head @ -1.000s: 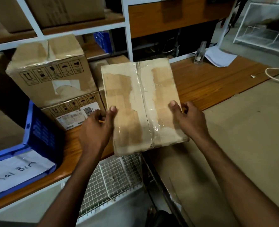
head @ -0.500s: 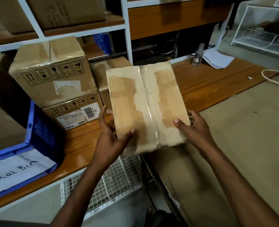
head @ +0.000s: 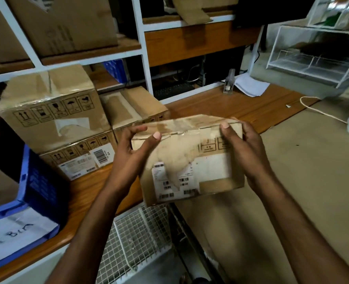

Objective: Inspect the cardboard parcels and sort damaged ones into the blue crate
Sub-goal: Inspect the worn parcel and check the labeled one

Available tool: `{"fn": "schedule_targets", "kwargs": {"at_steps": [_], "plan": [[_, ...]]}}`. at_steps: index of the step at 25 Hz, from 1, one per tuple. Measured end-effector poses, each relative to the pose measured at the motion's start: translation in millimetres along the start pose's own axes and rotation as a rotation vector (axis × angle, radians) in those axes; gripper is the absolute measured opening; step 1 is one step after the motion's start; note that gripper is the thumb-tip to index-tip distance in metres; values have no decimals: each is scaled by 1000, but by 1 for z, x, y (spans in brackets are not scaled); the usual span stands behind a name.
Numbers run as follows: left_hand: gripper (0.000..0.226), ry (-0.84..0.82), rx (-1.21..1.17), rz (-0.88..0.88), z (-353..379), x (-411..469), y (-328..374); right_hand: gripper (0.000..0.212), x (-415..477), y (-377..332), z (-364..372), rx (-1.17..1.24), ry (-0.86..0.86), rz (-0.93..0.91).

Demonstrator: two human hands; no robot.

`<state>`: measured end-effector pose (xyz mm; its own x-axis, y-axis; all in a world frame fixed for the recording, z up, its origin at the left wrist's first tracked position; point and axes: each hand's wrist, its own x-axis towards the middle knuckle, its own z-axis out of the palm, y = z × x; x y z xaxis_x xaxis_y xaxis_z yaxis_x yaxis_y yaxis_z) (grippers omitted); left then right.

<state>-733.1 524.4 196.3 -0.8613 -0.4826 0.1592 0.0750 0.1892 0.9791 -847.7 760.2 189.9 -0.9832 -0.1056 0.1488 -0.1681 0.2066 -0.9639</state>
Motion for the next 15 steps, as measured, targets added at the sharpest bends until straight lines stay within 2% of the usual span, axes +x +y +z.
{"fn": "schedule_targets", "kwargs": {"at_steps": [3,5,8,10,12,15], "plan": [[24,153,124,28,0,8,5,29,2,-11,9,-87,70,-45],[31,174,207,74,3,14,11,25,10,-19,12,-76,100,-18],[45,223,368,126,10,23,22,49,20,-38,18,-206,66,-43],[53,269,529,153,17,32,30,67,31,-46,22,-334,143,-101],[56,298,660,185,20,45,35,76,42,-53,29,-418,159,-135],[67,215,812,140,17,72,39,86,59,-62,33,-506,-64,-159]]}}
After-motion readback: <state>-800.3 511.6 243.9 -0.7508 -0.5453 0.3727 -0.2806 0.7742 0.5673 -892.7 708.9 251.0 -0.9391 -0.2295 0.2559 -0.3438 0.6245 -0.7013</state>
